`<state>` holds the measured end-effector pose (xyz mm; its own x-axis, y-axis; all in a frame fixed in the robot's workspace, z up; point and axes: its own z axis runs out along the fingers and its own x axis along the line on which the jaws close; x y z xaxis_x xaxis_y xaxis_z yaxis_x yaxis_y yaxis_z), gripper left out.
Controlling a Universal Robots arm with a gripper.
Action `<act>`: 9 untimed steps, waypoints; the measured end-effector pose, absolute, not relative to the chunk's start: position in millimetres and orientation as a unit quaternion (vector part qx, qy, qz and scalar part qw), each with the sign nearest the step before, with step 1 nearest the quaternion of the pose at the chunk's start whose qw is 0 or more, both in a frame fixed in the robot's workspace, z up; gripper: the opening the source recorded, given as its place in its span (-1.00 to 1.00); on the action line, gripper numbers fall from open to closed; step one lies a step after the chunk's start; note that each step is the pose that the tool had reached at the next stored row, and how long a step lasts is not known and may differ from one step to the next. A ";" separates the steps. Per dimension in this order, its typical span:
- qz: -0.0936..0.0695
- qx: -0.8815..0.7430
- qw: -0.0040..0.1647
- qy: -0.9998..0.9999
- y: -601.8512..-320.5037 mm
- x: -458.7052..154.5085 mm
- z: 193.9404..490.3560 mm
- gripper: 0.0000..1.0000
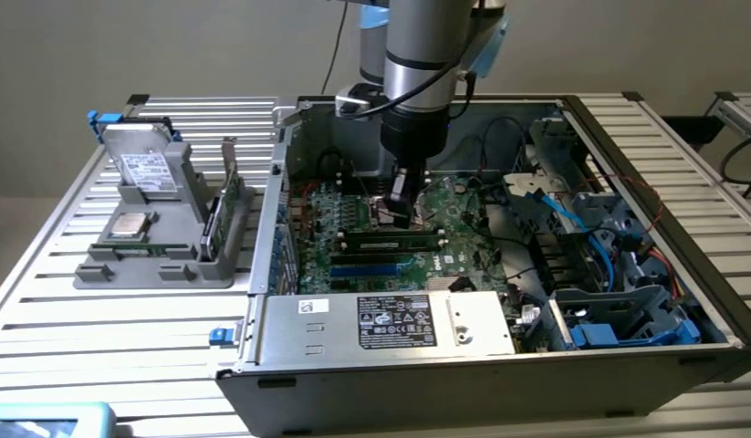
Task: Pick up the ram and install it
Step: 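Press down the ram until it locks into place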
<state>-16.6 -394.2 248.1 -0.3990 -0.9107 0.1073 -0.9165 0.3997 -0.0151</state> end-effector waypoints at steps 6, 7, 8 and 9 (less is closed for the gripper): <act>0.038 0.517 0.037 -0.855 -394.3 -16.6 248.1 -0.79; 0.038 0.512 0.035 -0.857 -394.2 -16.6 248.1 -0.79; 0.039 0.508 0.034 -0.860 -394.2 -16.6 248.1 -0.79; 0.040 0.505 0.032 -0.862 -394.3 -16.6 248.1 -0.79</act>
